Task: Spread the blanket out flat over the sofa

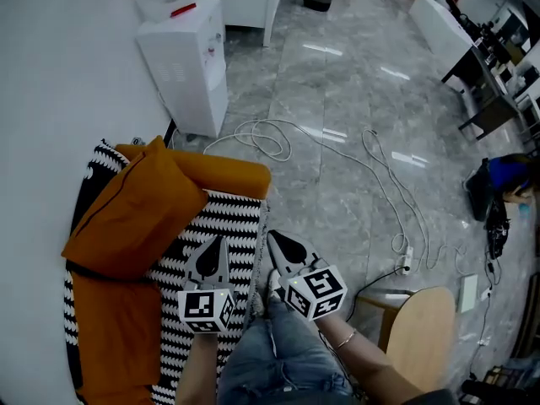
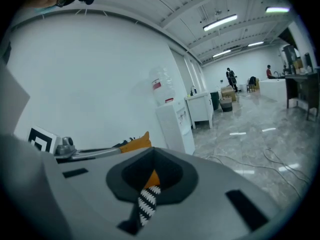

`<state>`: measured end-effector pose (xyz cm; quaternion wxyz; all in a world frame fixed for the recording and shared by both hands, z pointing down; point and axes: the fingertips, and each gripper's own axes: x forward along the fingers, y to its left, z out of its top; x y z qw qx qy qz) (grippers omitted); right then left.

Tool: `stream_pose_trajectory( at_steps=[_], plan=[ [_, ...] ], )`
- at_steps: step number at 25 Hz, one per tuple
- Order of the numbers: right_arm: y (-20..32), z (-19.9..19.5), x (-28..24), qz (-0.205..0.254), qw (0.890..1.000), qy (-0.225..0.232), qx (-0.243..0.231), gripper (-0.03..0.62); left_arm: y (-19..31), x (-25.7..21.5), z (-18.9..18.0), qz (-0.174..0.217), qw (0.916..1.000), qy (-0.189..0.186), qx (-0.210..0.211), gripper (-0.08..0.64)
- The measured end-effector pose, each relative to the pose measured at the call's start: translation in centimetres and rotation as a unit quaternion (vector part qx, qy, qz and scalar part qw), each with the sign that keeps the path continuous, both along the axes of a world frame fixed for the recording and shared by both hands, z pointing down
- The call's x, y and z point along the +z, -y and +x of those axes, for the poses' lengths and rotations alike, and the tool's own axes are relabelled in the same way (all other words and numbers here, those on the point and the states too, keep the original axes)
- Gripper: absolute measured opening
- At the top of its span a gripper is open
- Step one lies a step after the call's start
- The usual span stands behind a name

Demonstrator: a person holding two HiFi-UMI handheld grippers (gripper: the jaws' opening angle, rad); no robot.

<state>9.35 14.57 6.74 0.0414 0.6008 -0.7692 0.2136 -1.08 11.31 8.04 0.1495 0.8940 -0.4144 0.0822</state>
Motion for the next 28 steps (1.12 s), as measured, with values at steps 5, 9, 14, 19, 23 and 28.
stream_pose_trajectory(
  at_steps=[5, 9, 14, 19, 23, 28],
  plan=[
    [-2.0, -0.2, -2.6, 0.021, 1.000, 0.012, 0.010, 0.011, -1.0, -2.4, -0.9, 0.013, 0.9999, -0.006, 0.000, 0.018],
    [-3.2, -0.3, -3.6, 0.028, 0.999, 0.013, 0.020, 0.009, -1.6, -3.7, -1.2, 0.018, 0.9998, -0.013, -0.002, 0.018],
    [-4.5, -0.3, -5.0, 0.038, 0.999, 0.004, 0.022, 0.009, -2.6, -5.3, -1.4, 0.028, 0.9994, -0.018, -0.002, 0.018],
    [-5.4, -0.7, -7.0, 0.063, 0.998, -0.010, 0.022, 0.009, -3.9, -6.3, -2.1, 0.037, 0.9991, -0.018, 0.002, 0.018],
    [-6.0, -0.6, -8.3, 0.081, 0.996, -0.015, 0.024, 0.009, -4.7, -7.1, -2.1, 0.046, 0.9987, -0.018, 0.006, 0.018],
    [-6.9, -0.7, -9.1, 0.095, 0.995, -0.019, 0.025, 0.009, -5.8, -7.6, -2.2, 0.052, 0.9985, -0.018, 0.008, 0.017]
  ],
)
